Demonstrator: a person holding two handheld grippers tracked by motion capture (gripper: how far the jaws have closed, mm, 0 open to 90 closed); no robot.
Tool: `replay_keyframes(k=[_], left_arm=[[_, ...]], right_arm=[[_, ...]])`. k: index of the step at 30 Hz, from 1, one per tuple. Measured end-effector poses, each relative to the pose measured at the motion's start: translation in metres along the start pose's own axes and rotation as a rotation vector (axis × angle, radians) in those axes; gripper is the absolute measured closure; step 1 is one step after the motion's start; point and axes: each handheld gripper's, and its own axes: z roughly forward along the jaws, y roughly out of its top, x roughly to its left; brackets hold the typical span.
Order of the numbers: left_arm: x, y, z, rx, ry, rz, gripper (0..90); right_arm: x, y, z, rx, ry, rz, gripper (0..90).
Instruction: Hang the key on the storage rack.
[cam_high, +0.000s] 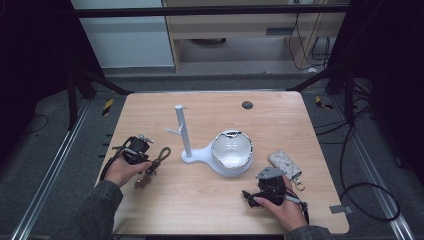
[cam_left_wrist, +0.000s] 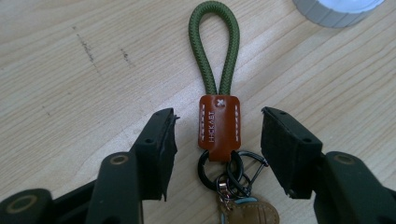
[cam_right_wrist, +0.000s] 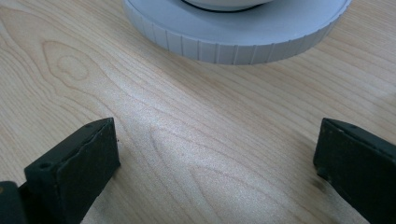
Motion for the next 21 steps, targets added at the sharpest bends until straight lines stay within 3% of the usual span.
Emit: replay_keyframes(k=[12,21], left_arm=[[-0.002,0.005,0.012,0.047,-0.002,0.021,54.1],[-0.002,0.006,0.016,0.054,0.001,0.019,57.3]], right_arm=[[0.000,0.000,0.000,0.002,0.000,-0.001,0.3],[0.000,0.000,-0.001,0.002,0.001,-0.001,0.2]])
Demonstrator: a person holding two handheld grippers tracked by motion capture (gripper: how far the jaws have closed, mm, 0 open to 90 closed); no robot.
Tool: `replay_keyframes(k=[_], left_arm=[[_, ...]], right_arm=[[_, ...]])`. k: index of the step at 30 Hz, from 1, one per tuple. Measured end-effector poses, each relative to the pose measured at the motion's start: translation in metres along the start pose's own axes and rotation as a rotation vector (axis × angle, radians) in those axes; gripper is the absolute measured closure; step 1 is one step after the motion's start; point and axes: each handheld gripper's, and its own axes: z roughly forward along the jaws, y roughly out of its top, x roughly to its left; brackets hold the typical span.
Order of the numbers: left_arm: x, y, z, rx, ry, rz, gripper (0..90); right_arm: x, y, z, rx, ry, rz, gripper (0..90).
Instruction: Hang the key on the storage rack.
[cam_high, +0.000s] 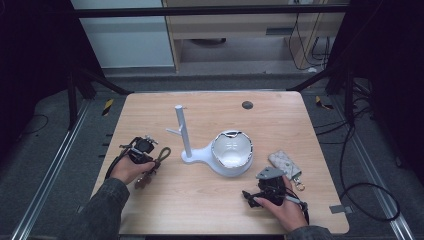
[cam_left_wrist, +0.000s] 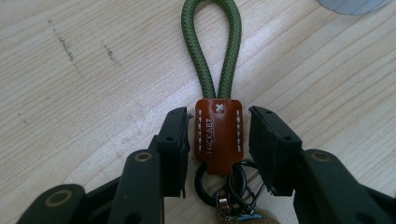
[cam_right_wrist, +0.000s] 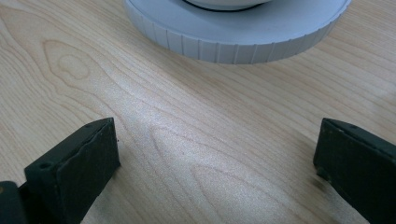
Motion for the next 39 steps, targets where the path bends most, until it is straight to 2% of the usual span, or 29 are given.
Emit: replay_keyframes(k=[6,11,24,26,30,35,39], left_arm=[[0.000,0.001,0.002,0.016,-0.001,0.010,59.5],[0.000,0.001,0.002,0.021,0.004,0.013,65.0],[-0.001,0.000,0.002,0.023,0.007,0.021,65.7],[-0.001,-0.001,0.000,0.013,0.011,0.015,65.8],[-0.002,-0.005,-0.009,-0.041,0.025,0.014,65.9],[-0.008,-0.014,-0.028,-0.147,0.033,0.007,65.9],[-0.013,-0.021,-0.040,-0.211,0.045,0.019,65.9]], right_arm=[[0.000,0.000,0.000,0.000,0.000,0.000,0.2],[0.000,0.000,0.000,0.000,0.001,0.001,0.3],[0.000,0.000,0.000,0.001,0.001,0.002,0.2],[0.000,0.000,0.000,0.001,0.002,0.003,0.3],[0.000,0.000,0.000,0.001,0.001,0.002,0.3],[0.000,0.000,0.000,0.001,0.001,0.002,0.2],[0.000,0.000,0.000,0.001,0.001,0.002,0.2]])
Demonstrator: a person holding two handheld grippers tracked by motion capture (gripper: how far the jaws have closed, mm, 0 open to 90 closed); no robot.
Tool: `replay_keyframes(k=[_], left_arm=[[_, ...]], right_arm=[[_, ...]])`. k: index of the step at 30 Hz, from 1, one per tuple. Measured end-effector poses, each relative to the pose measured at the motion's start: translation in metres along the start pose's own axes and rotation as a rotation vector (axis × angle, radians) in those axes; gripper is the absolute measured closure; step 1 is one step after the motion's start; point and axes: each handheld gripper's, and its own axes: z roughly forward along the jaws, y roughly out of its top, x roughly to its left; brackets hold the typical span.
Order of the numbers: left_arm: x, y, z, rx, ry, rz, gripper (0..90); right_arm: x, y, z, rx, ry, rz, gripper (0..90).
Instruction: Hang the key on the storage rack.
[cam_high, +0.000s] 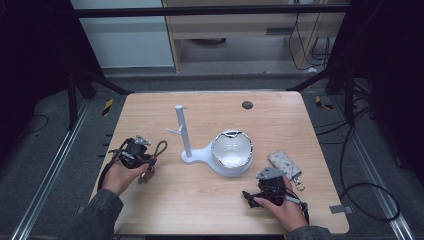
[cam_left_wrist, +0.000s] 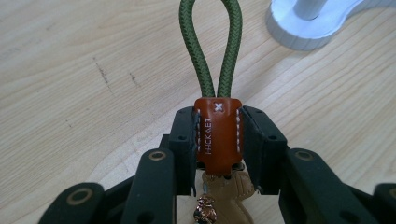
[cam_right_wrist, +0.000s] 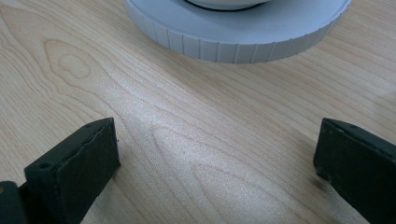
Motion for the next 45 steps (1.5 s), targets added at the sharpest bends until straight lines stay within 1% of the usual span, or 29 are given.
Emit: replay_keyframes(k=[5,8,9,10,12,14,20,27,30,34,37,45], left_arm=[[-0.007,-0.003,-0.016,-0.082,0.009,-0.003,65.9],[-0.013,-0.003,-0.028,-0.152,0.011,-0.008,65.9],[-0.014,-0.003,-0.031,-0.168,0.011,-0.005,65.9],[-0.018,-0.004,-0.036,-0.196,0.009,-0.006,65.9],[-0.024,-0.004,-0.043,-0.231,0.015,0.007,66.0],[-0.032,-0.003,-0.050,-0.270,0.011,0.012,66.0],[-0.048,-0.005,-0.066,-0.352,-0.004,0.025,66.0],[-0.060,-0.005,-0.079,-0.424,-0.017,0.035,66.0],[-0.065,-0.004,-0.083,-0.442,-0.026,0.045,65.9],[-0.070,-0.004,-0.088,-0.461,-0.025,0.054,65.9],[-0.071,-0.003,-0.090,-0.475,-0.027,0.049,65.9],[-0.077,0.001,-0.096,-0.503,-0.031,0.063,65.9]], right_arm=[[0.000,0.000,0.000,0.000,0.000,0.000,0.2],[0.000,0.000,0.000,0.000,0.001,-0.001,0.2],[0.000,0.000,0.000,-0.001,0.001,-0.002,0.2],[0.000,0.000,0.000,-0.001,0.000,-0.003,0.2],[-0.001,0.000,0.000,0.000,0.001,-0.003,0.2],[-0.001,0.000,0.000,-0.001,0.000,-0.004,0.2],[-0.001,0.000,0.001,-0.001,0.000,-0.004,0.2],[-0.001,0.000,0.000,-0.001,0.000,-0.004,0.2],[-0.001,0.000,0.000,-0.001,0.000,-0.004,0.2],[-0.001,0.000,0.001,-0.001,0.000,-0.004,0.2],[-0.001,0.000,0.001,-0.001,0.000,-0.004,0.2],[-0.001,0.000,0.001,-0.001,0.000,-0.004,0.2]])
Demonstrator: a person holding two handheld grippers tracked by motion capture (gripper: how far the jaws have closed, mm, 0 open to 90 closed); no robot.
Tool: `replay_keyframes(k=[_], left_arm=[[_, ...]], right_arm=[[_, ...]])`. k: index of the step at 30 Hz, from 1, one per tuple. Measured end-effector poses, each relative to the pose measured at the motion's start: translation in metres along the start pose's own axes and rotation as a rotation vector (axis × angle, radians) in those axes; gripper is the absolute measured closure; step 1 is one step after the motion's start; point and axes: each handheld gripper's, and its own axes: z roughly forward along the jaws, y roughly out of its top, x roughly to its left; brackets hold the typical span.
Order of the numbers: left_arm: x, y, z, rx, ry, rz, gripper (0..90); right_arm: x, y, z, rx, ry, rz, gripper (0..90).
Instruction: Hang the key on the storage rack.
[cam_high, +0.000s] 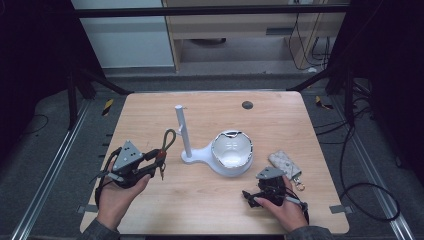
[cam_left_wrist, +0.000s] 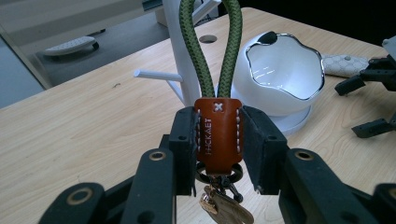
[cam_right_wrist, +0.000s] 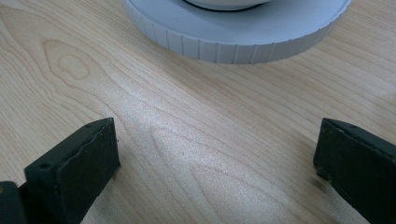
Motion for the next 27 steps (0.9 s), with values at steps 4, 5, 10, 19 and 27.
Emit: replay_keyframes(k=[4,5,10,19,27], left_arm=[[-0.001,0.002,0.000,-0.003,-0.002,0.003,65.9],[-0.001,0.002,0.000,-0.005,-0.002,0.001,65.9],[-0.002,0.005,-0.002,-0.010,-0.003,0.007,65.9],[-0.004,0.008,0.000,-0.013,-0.006,0.009,65.9],[-0.005,0.013,0.003,-0.012,-0.008,0.017,65.9]], right_arm=[[0.000,0.000,0.000,0.000,0.000,0.001,0.2],[0.000,0.000,0.000,0.001,0.000,0.000,0.2],[0.000,0.000,0.000,0.001,0.000,0.000,0.2],[0.000,0.000,0.000,0.001,0.000,0.000,0.2],[0.000,0.000,0.000,0.000,0.000,0.000,0.3]])
